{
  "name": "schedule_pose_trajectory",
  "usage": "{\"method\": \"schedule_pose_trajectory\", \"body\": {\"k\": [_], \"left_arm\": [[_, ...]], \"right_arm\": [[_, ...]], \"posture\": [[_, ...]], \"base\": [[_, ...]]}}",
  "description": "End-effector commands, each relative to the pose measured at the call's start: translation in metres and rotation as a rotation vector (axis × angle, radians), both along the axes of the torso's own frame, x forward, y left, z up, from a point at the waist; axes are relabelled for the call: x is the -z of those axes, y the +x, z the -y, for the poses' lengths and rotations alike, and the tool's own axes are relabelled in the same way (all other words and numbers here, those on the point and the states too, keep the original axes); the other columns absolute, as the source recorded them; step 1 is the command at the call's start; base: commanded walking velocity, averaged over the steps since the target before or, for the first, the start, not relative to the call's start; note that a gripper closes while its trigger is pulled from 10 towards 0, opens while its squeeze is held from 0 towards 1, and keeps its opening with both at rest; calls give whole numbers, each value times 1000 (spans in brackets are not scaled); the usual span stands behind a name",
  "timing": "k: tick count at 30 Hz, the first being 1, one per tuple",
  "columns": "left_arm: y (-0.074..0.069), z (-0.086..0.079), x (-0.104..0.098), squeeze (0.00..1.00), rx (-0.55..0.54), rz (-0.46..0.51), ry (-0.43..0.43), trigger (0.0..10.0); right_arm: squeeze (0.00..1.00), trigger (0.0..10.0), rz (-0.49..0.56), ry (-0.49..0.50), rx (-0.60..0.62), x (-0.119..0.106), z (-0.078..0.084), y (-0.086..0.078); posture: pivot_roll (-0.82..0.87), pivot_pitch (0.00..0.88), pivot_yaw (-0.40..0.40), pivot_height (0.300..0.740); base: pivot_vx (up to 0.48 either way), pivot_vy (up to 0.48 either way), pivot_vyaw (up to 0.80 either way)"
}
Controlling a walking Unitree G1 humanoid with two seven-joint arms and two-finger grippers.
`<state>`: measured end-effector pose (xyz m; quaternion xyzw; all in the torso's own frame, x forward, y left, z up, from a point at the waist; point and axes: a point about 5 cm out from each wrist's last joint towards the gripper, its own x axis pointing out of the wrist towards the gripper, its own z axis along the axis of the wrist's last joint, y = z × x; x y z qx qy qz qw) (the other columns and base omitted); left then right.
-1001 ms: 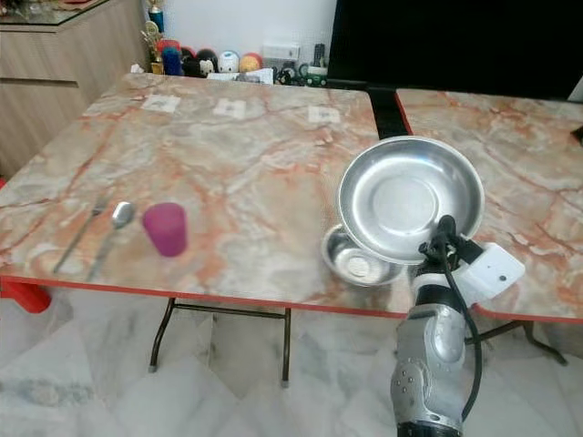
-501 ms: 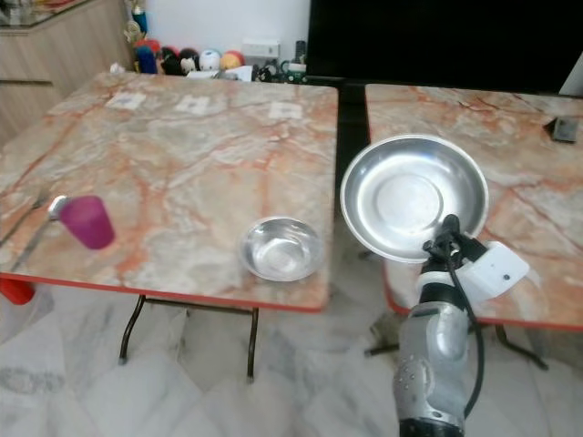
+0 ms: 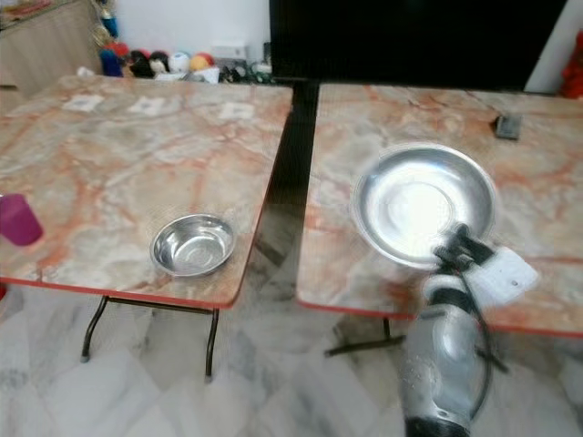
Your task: Setting the table
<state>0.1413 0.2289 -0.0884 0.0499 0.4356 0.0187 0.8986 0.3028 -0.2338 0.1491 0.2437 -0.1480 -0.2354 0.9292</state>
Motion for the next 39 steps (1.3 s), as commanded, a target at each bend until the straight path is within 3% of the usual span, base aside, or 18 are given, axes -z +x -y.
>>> {"method": "schedule_pose_trajectory", "body": {"k": [1,14,22,30,39], "left_arm": [[-6,-7,1,0,9,-23,24,10000],[-4,-6,0,0,5,-13,24,10000],[-6,-9,0,0,-2,-22,23,10000],[-7,-9,0,0,-5,-18,21,10000],[-5,-8,0,0,0,-5,19,10000]], "right_arm": [[0,10000,19,10,-8,-4,-5,2],[0,10000,-1,43,54,-1,4,3],[0,10000,-50,103,125,10,15,0],[0,10000,-82,107,152,16,19,1],[0,10000,-181,179,192,31,20,7]], "posture": [[-10,78,-20,740],[-9,84,-17,740],[-10,87,-18,740],[-4,86,-21,740],[4,84,-24,740]], "base": [[0,-420,0],[0,-414,0],[0,0,0],[0,0,0],[0,0,0]]}}
